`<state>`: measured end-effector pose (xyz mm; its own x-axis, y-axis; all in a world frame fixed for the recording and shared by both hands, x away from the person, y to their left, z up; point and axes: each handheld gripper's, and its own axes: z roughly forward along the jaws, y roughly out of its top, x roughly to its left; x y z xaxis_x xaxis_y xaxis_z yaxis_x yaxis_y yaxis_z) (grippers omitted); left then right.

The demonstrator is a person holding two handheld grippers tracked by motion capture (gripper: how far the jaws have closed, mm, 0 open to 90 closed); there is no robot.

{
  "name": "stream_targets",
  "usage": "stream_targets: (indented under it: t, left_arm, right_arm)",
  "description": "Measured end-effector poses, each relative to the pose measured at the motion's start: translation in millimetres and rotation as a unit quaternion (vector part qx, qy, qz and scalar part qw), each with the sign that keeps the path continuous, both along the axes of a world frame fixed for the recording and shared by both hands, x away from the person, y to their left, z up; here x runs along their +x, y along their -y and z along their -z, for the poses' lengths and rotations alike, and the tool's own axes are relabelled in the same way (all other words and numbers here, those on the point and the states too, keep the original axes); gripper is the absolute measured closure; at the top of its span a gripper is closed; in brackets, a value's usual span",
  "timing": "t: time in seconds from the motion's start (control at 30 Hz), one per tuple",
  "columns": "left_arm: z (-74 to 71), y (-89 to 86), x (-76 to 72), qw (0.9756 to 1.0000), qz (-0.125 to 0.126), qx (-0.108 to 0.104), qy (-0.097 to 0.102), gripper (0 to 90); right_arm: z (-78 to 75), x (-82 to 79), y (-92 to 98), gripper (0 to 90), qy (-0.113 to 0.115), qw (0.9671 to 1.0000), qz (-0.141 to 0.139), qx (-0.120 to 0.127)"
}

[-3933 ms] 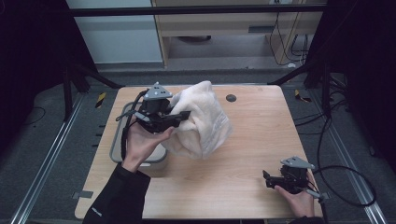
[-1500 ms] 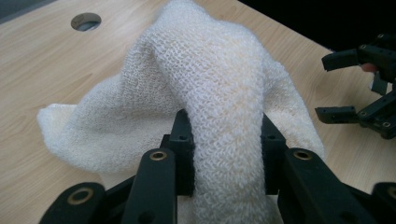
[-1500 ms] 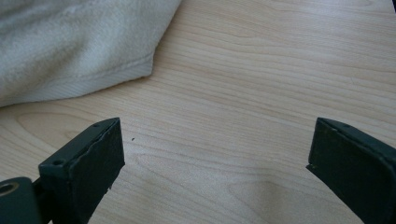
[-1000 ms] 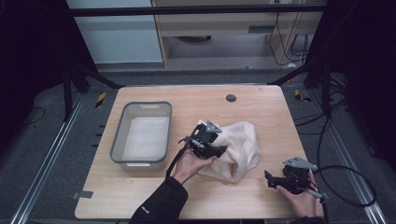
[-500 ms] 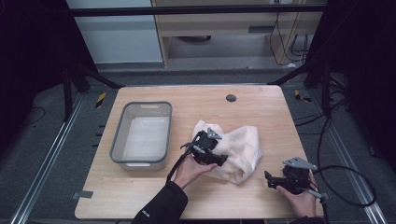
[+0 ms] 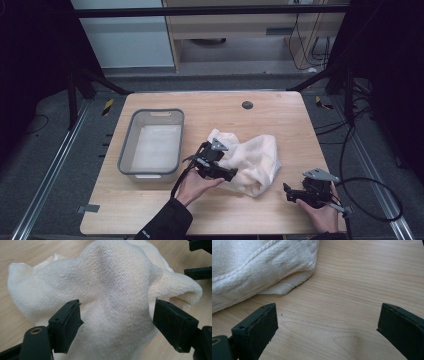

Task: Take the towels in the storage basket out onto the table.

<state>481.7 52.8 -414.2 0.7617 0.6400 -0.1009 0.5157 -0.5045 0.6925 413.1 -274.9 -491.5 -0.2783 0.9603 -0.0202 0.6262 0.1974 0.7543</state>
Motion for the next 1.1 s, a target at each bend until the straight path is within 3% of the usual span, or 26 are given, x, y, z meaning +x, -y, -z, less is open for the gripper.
stream_targets:
  t: [0.17,0.53,1.1]
  left_arm:
    - [-8.3,-18.1,-8.3,0.9998,-0.006,-0.015,0.013,21.0]
    - [-11.8,-59.3,-21.8,0.9986,-0.028,-0.024,0.037,20.9]
    - [-13.0,-119.4,-38.5,0.9934,-0.082,-0.046,0.065,21.2]
  right_arm:
    - [0.0,-0.2,-0.1,2.8,-0.001,1.0,0.002,0.001]
    - [0.3,-0.5,0.2,2.7,-0.002,1.0,0.003,0.001]
    - [1.7,-0.7,0.7,2.8,-0.002,1.0,0.0,-0.001]
